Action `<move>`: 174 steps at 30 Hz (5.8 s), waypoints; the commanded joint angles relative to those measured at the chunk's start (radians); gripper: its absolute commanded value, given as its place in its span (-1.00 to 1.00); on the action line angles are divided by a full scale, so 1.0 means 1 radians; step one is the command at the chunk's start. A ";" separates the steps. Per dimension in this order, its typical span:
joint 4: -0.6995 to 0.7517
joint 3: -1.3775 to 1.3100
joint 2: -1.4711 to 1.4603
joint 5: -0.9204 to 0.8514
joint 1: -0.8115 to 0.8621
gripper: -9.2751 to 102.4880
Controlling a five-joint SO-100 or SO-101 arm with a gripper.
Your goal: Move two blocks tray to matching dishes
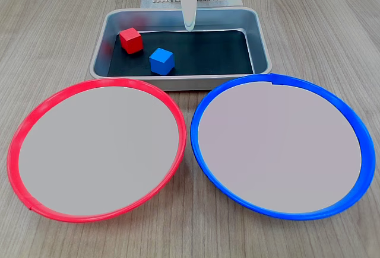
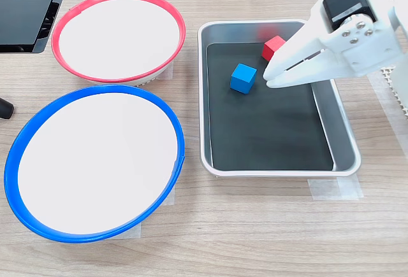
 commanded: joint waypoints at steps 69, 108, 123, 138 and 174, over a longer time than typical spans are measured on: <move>-0.144 -0.741 -1.473 -1.606 0.187 -0.61; 0.408 -1.526 -1.730 -1.434 -0.196 -0.84; 0.508 -1.189 -1.491 -2.629 0.442 -0.83; 0.238 -1.006 -1.554 -2.723 0.476 -0.51; -0.163 -1.575 -1.864 -1.404 0.123 -0.84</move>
